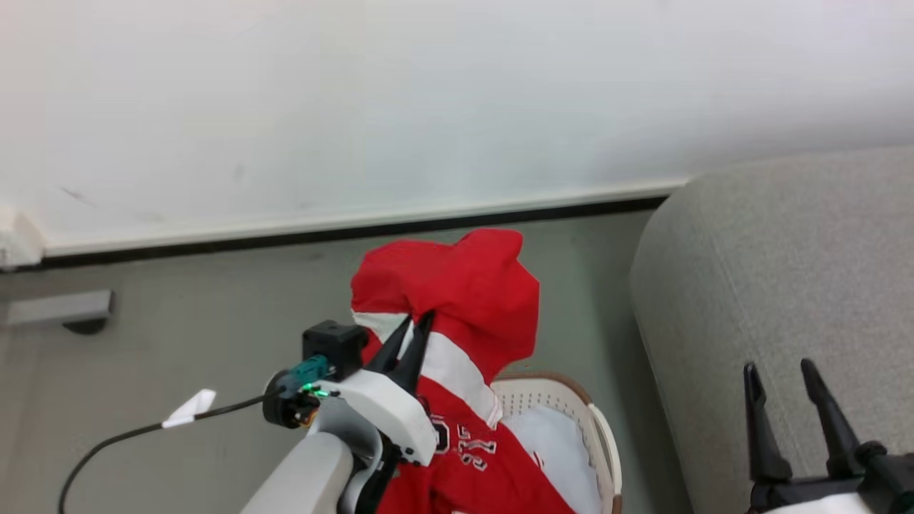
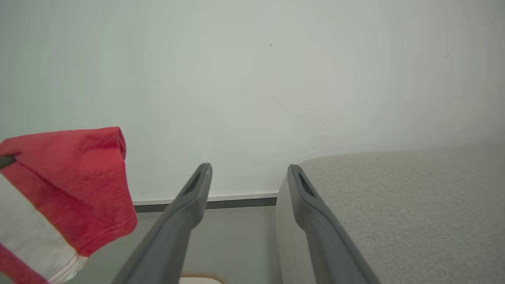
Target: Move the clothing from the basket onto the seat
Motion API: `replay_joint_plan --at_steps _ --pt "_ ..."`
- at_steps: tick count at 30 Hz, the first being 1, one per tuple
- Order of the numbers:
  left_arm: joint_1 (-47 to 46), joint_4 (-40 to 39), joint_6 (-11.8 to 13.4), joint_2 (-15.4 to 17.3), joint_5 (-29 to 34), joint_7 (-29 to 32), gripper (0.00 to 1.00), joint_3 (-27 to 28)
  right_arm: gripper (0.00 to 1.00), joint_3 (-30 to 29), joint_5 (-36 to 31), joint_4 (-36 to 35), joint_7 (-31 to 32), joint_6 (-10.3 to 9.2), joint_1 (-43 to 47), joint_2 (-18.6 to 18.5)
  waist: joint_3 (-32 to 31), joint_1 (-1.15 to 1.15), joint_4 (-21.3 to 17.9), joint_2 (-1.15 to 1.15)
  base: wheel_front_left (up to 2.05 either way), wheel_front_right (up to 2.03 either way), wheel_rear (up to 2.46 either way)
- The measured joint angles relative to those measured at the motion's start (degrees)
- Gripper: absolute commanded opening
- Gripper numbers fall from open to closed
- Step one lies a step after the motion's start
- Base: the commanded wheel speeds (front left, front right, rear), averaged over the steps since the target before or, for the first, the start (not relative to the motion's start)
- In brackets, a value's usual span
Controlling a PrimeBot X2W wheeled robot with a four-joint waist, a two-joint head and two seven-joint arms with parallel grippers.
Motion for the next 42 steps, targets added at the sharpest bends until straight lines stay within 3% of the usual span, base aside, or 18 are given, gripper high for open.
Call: replay_joint_plan --at_steps 8,18,21,28,32,39,42 --pt "2.63 -13.57 2.13 3.79 -1.96 4.04 0.0 2.13 1.0 1.45 -0.45 1.13 0.0 0.0 3.72 -0.18 -5.8 0.0 0.37 0.0 0.0 0.0 0.0" --pt "5.38 -24.42 4.15 6.7 -2.89 8.56 0.0 2.89 1.0 5.12 1.16 1.67 0.0 0.0 4.25 -2.35 -7.21 0.01 -0.1 0.0 0.0 0.0 0.0" --pt "5.8 -25.9 4.36 6.89 -2.97 9.05 0.0 2.64 1.0 10.39 5.8 1.66 0.0 0.0 3.13 -4.99 -7.27 0.02 -0.15 0.0 0.0 0.0 0.0" --pt "6.16 -27.22 3.87 7.09 -3.32 10.0 0.0 1.55 1.0 28.27 19.26 0.66 0.57 0.0 -6.44 -19.54 -7.3 0.02 -0.5 0.01 0.0 0.0 0.0" --pt "6.31 -27.2 3.34 7.03 -3.42 10.23 0.0 0.66 1.0 36.21 25.27 -0.67 2.24 0.0 -13.84 -25.75 -7.45 0.03 -0.35 0.0 0.0 0.0 0.0" --pt "6.32 -26.95 2.3 5.88 -3.72 10.54 0.0 -1.45 1.0 49.68 33.27 0.09 7.8 0.0 -24.63 -31.52 -7.89 0.03 0.84 0.0 0.0 0.0 0.0" --pt "6.32 -26.82 2.07 5.42 -3.72 10.6 0.0 -2.27 1.0 54.38 34.54 1.85 8.03 0.0 -29.0 -31.7 -8.02 0.03 1.29 0.0 0.0 0.0 0.0"
